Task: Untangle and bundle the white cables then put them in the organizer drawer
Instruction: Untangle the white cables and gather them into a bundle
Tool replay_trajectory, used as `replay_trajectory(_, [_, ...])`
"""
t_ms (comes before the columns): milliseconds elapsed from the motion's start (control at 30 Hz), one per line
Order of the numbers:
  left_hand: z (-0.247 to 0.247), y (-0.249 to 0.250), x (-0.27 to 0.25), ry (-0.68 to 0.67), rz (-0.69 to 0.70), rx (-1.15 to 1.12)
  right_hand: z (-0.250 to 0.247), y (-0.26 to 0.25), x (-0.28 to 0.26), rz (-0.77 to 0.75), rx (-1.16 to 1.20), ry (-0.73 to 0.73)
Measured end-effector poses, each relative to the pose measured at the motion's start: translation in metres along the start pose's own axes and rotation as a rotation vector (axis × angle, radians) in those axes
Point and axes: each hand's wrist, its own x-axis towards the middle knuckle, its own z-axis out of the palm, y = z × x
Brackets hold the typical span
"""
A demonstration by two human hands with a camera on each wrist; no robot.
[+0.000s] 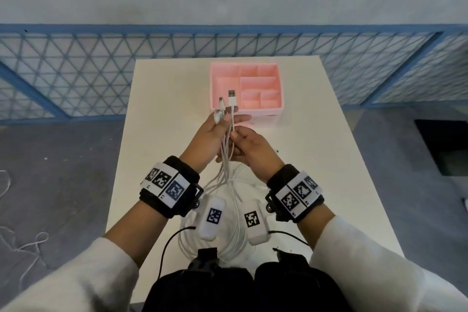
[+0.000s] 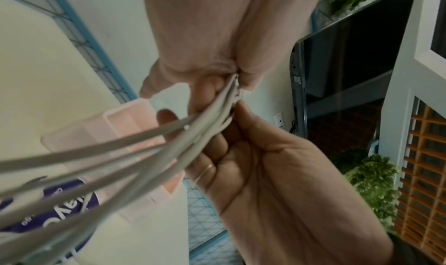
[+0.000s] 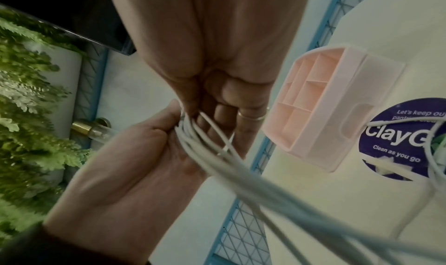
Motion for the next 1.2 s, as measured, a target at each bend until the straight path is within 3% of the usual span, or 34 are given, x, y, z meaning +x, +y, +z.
replay_trajectory(167, [0.008, 0.001, -0.001, 0.088, 0.03, -0.228, 0.001, -0.004, -0.01, -0.018, 0.005, 0.01])
replay_trajectory(533, [0.005, 0.001, 0.003, 0.059, 0.082, -0.454, 0.005, -0.005, -0.024, 0.008, -0.091, -0.11])
replay_trajectory(833, [0.006, -0.001, -0.014, -0.051, 0.053, -0.149, 0.006, -0.004, -0.023, 0.013, -0.199, -0.043])
replay_trajectory(1100, [-0.002, -0.005, -0.011, -0.008, -0.033, -0.211, 0.004, -0.011, -0.022, 0.103, -0.087, -0.11])
replay_trajectory(1200, [-0.003, -0.003, -0.012, -0.057, -0.03, -0.15, 0.005, -0.012, -0.019, 0.13, -0.101, -0.142])
